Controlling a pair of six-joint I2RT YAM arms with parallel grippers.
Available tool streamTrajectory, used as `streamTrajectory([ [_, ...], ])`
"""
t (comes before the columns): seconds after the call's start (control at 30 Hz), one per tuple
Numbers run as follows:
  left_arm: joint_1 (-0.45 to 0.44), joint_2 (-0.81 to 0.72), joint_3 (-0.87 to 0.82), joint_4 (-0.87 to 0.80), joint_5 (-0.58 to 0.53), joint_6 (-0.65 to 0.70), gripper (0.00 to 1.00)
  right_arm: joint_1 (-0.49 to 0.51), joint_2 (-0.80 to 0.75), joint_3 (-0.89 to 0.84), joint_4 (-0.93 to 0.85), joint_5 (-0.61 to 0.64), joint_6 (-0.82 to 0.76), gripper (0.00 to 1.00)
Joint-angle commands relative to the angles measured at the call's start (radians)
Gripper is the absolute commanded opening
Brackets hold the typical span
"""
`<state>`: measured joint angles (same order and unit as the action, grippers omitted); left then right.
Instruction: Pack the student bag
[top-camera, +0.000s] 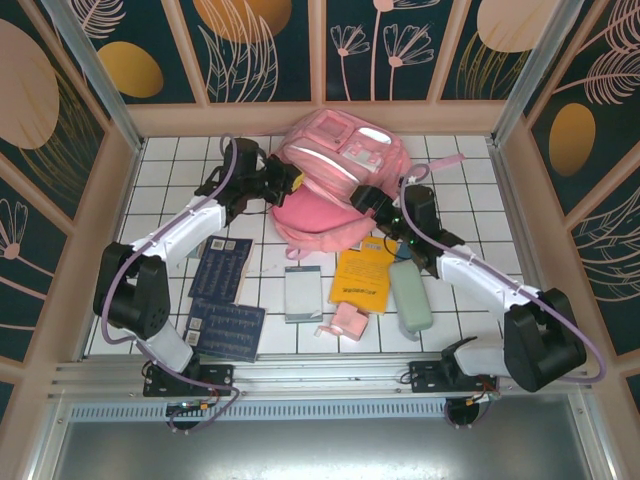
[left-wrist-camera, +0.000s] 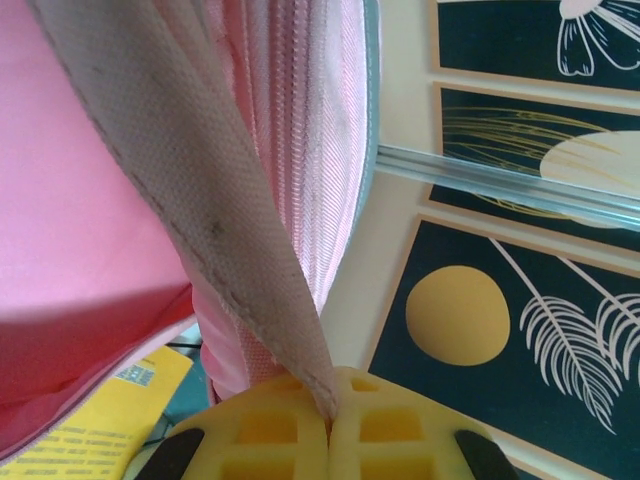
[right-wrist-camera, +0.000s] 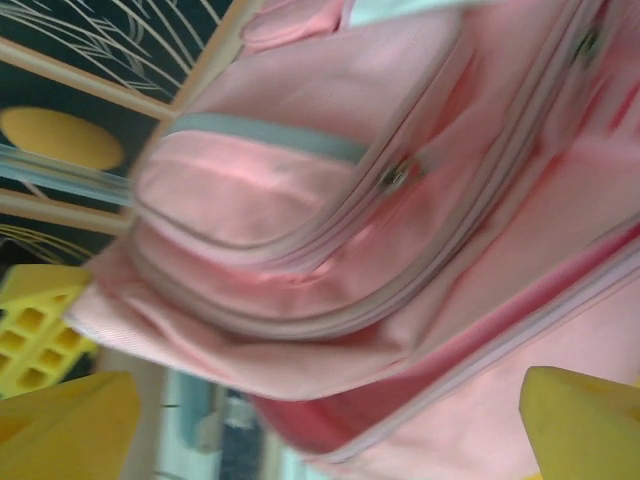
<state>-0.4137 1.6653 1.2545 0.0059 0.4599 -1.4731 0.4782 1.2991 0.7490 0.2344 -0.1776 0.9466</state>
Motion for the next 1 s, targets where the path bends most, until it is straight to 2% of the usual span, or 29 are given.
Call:
streamTrajectory([
  [0.0, -0.026, 0.007, 0.019, 0.104, -0.001, -0.042, 0.0, 0.049, 0.021, -0.017, 0.231, -0.022, 0.349, 0.98],
  [0.13, -0.039, -0.005, 0.019, 0.113, -0.015, -0.057, 0.0, 0.085, 0.085, -0.023, 0.316, 0.028, 0.501, 0.97],
  [0.3, -0.044, -0.039, 0.011, 0.123, -0.029, -0.061, 0.0, 0.076, 0.153, -0.016, 0.304, 0.072, 0.514, 0.97],
  [0.47, -0.045, -0.108, -0.05, 0.133, -0.07, -0.06, 0.0, -0.006, 0.23, 0.09, 0.207, 0.023, 0.338, 0.84],
  [0.63, -0.047, -0.174, -0.132, 0.154, -0.114, -0.079, 0.0, -0.076, 0.325, 0.248, 0.126, -0.136, 0.153, 0.65],
  [0.8, -0.055, -0.203, -0.19, 0.193, -0.138, -0.108, 0.0, -0.092, 0.388, 0.374, 0.054, -0.232, 0.008, 0.47],
  [0.87, -0.066, -0.199, -0.186, 0.196, -0.143, -0.106, 0.0, -0.095, 0.418, 0.421, 0.023, -0.272, -0.026, 0.37],
  [0.97, -0.07, -0.174, -0.17, 0.2, -0.14, -0.096, 0.0, -0.096, 0.422, 0.447, -0.019, -0.245, -0.08, 0.39],
])
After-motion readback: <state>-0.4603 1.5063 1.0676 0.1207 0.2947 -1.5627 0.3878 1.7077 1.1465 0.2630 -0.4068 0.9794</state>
